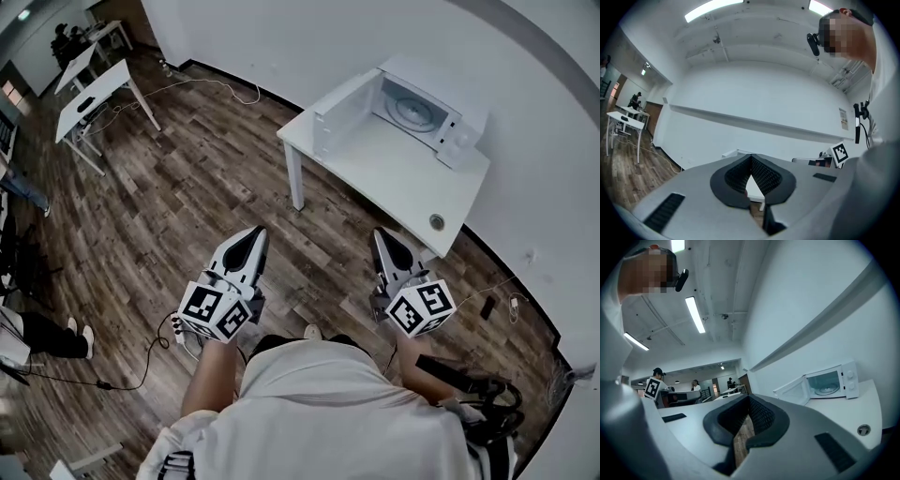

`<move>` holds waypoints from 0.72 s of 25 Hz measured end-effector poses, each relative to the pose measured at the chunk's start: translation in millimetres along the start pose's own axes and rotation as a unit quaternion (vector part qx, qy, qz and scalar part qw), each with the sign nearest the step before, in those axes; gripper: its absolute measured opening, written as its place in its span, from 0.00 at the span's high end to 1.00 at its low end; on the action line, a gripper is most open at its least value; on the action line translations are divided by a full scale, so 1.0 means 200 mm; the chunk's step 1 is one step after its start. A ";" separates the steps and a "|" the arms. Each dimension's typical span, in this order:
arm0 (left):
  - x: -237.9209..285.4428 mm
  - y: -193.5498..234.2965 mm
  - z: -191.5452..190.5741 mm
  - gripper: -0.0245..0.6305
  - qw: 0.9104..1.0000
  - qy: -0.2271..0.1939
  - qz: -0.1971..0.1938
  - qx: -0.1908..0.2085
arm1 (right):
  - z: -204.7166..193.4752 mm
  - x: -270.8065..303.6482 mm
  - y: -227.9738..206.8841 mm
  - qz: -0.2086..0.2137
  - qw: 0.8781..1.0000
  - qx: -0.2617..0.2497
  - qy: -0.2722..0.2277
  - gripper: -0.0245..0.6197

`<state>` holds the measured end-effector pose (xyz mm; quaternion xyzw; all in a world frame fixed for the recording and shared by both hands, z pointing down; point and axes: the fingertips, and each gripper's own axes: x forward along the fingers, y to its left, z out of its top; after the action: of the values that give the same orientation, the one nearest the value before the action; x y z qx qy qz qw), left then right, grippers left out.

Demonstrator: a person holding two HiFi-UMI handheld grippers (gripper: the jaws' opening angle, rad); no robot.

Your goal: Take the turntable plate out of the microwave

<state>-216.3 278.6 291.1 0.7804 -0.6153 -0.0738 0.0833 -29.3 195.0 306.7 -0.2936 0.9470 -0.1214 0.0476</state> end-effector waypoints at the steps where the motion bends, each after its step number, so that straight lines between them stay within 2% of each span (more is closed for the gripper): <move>1: 0.06 0.00 0.00 0.95 1.000 0.003 -0.010 -0.001 | 0.01 0.00 -0.04 -0.007 1.000 0.001 -0.003 0.96; 8: 0.46 -0.05 -0.06 0.95 0.996 0.022 -0.086 -0.007 | 0.03 -0.03 -0.31 -0.079 0.997 0.004 -0.011 0.96; 18: 1.09 0.03 -0.12 0.95 0.979 0.043 -0.198 -0.021 | 0.07 0.13 -0.67 -0.188 0.982 0.006 -0.023 0.96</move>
<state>-166.4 65.9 313.0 0.8872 -0.4429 -0.0679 0.1101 24.6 69.7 326.8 -0.4687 0.8728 -0.1273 0.0477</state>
